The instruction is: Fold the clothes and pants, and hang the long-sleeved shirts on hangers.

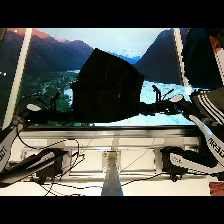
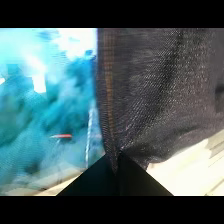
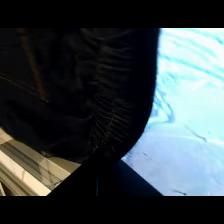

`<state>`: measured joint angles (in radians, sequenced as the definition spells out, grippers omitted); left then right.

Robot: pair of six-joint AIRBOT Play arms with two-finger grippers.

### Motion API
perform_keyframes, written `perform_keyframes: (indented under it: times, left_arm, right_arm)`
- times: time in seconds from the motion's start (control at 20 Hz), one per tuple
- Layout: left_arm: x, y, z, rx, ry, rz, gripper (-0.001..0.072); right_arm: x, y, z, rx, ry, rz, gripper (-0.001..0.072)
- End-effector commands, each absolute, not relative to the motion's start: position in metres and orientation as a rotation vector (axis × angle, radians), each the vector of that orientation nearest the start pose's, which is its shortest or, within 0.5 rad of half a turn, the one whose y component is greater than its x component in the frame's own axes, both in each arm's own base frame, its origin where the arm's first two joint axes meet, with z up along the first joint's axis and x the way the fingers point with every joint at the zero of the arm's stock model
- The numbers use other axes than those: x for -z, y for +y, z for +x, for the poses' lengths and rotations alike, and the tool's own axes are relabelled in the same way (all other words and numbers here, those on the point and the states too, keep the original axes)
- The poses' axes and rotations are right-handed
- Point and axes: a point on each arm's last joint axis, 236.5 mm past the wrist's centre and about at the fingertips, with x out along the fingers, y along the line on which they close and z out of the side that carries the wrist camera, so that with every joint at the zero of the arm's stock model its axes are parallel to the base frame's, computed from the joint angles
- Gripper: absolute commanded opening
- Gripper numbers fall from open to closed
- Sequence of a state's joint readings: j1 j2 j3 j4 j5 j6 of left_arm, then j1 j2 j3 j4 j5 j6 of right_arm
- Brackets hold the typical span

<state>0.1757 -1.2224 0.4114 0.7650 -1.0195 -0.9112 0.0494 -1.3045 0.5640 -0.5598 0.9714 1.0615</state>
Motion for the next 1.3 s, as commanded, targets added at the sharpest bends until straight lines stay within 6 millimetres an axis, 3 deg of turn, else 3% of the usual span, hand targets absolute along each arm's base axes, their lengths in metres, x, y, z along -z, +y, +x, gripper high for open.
perform_keyframes:
  times: [0.0,0.1,0.15,0.25,0.3,0.4,0.45,0.55,0.6,0.65,0.75,0.85,0.9,0.95,1.05,1.25]
  left_arm:
    - [0.094,-0.112,0.265,0.545,1.351,-0.471,0.0020]
    - [0.031,-0.106,0.320,0.574,1.161,-0.379,0.0020]
    - [-0.011,-0.102,0.345,0.579,1.040,-0.321,0.0019]
    - [-0.121,-0.094,0.382,0.571,0.758,-0.189,0.0019]
    - [-0.176,-0.091,0.386,0.557,0.623,-0.128,0.0019]
    - [-0.282,-0.084,0.372,0.498,0.357,-0.001,0.0019]
    - [-0.330,-0.079,0.353,0.456,0.227,0.054,0.0019]
    - [-0.401,-0.070,0.306,0.358,0.001,0.140,0.0019]
    - [-0.423,-0.067,0.278,0.317,-0.077,0.188,0.0019]
    - [-0.433,-0.065,0.255,0.287,-0.114,0.231,0.0019]
    - [-0.433,-0.055,0.214,0.214,-0.102,0.236,0.0019]
    - [-0.403,-0.035,0.197,0.127,0.026,0.190,0.0019]
    - [-0.379,-0.031,0.199,0.119,0.107,0.172,0.0018]
    - [-0.357,-0.032,0.208,0.136,0.173,0.159,0.0019]
    - [-0.301,-0.037,0.246,0.189,0.305,0.087,0.0018]
    - [-0.182,-0.056,0.346,0.281,0.471,-0.160,0.0019]
  right_arm:
    - [0.047,0.188,0.292,-0.662,1.318,0.612,0.0020]
    - [-0.007,0.194,0.313,-0.770,1.178,0.516,0.0021]
    - [-0.036,0.196,0.321,-0.821,1.096,0.452,0.0020]
    - [-0.105,0.195,0.334,-0.888,0.901,0.284,0.0020]
    - [-0.139,0.193,0.337,-0.891,0.810,0.224,0.0021]
    - [-0.215,0.194,0.332,-0.904,0.620,0.154,0.0021]
    - [-0.255,0.198,0.321,-0.922,0.527,0.151,0.0021]
    - [-0.322,0.205,0.287,-0.966,0.384,0.189,0.0021]
    - [-0.345,0.206,0.270,-0.976,0.339,0.215,0.0021]
    - [-0.361,0.205,0.253,-0.971,0.331,0.264,0.0021]
    - [-0.365,0.205,0.221,-0.966,0.406,0.363,0.0021]
    - [-0.349,0.207,0.193,-0.984,0.513,0.349,0.0020]
    - [-0.338,0.204,0.191,-0.958,0.568,0.364,0.0020]
    - [-0.324,0.200,0.198,-0.913,0.612,0.396,0.0020]
    - [-0.285,0.194,0.225,-0.833,0.680,0.468,0.0020]
    - [-0.172,0.167,0.311,-0.556,0.741,0.706,0.0020]
